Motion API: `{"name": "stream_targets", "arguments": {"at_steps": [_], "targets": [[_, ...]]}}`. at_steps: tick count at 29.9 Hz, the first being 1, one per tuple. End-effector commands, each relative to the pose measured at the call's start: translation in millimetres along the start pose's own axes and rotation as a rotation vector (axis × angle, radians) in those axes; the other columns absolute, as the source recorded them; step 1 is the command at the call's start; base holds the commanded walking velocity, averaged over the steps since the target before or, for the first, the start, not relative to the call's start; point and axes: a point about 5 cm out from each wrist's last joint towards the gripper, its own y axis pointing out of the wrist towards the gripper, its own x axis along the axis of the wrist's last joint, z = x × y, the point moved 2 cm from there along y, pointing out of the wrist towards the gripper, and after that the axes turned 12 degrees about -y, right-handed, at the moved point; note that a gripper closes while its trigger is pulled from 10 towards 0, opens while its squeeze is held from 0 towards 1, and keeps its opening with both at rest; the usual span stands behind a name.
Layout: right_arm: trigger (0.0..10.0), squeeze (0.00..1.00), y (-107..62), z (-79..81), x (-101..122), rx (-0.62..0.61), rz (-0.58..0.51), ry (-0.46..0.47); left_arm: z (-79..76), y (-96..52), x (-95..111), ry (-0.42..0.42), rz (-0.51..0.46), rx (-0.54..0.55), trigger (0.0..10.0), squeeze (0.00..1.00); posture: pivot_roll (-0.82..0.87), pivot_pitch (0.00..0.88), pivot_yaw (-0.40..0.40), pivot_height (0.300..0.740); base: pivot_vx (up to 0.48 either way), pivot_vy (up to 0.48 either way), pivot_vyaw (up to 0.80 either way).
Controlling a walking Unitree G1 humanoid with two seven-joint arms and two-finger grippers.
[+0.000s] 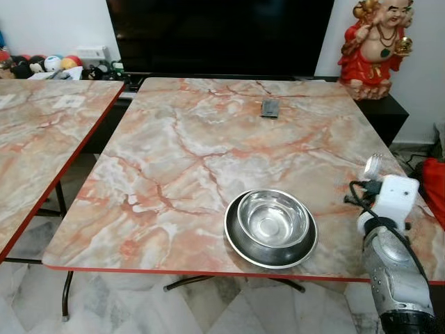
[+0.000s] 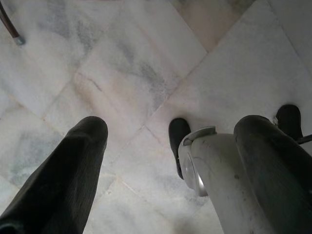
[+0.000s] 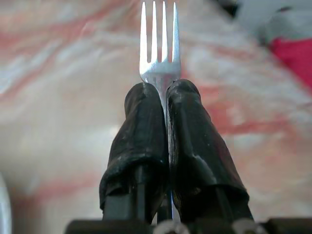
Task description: Setting the table
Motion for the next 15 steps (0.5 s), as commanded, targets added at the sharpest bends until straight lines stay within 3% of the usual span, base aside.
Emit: {"name": "stream_targets", "arguments": {"at_steps": [1,15], "targets": [[10.0,0.00,2.9,3.2,0.2,0.036,0.021,-0.015,5.9,-2.6,-6.1,-0.006,0.018,0.008,10.0,0.00,-0.02,0.099,0.009,0.740,0.000,0.000,0.00],[10.0,0.00,4.4,12.3,-8.9,0.102,0.087,-0.013,3.3,-2.3,-7.6,-0.003,0.024,0.005,10.0,0.00,-0.02,0.103,0.011,0.740,0.000,0.000,0.00]]}}
